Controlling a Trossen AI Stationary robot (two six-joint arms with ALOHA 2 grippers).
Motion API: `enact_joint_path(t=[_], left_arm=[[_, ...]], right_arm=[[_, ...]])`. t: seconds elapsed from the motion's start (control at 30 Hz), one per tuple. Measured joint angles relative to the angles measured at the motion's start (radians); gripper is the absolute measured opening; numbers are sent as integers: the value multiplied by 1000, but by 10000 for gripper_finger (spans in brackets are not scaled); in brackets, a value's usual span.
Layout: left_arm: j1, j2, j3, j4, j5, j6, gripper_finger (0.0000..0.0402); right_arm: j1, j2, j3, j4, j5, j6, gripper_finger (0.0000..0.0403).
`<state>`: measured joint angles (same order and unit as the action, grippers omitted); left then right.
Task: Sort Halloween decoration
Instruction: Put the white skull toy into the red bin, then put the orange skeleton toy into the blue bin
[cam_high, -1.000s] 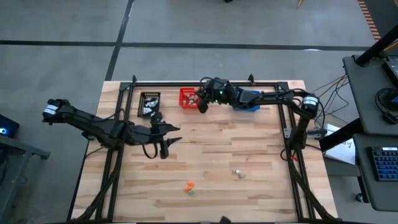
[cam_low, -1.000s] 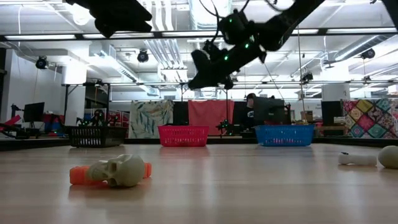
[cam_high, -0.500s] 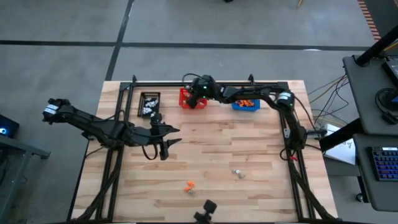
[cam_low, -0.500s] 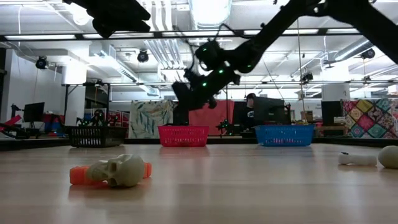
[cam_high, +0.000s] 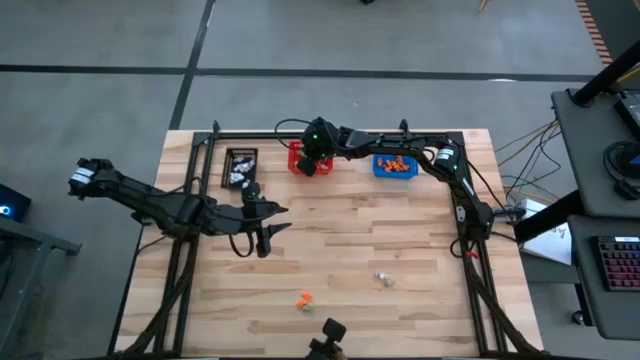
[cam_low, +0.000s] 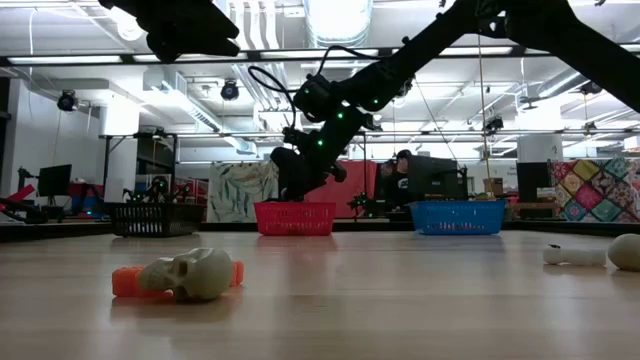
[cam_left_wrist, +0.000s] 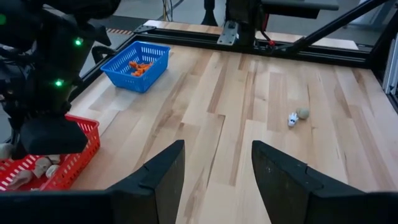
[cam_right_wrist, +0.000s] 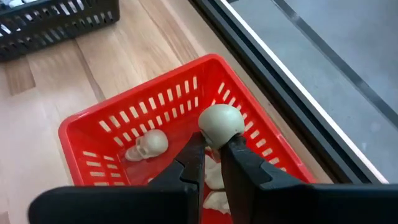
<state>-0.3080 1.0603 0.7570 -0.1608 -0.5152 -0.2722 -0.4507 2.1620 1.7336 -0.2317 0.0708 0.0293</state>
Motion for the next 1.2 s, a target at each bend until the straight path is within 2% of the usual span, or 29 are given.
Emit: enact_joint_path(t=[0.13, 0.43, 0.63, 0.87, 1.2], left_arm=[[0, 0, 0, -4, 0, -7, 168], [0, 0, 0, -7, 0, -10, 168], [0, 0, 0, -33, 0, -39, 168], [-2, 0, 0, -59, 2, -73, 168], [-5, 1, 0, -106, 128, -119, 168]], right_arm=[[0, 0, 0, 1, 0, -14, 42], [-1, -1, -1, 2, -1, 6, 119], [1, -11, 12, -7, -2, 5, 149], [33, -98, 13, -105, -19, -15, 152], [145, -298, 13, -504, -26, -76, 127]])
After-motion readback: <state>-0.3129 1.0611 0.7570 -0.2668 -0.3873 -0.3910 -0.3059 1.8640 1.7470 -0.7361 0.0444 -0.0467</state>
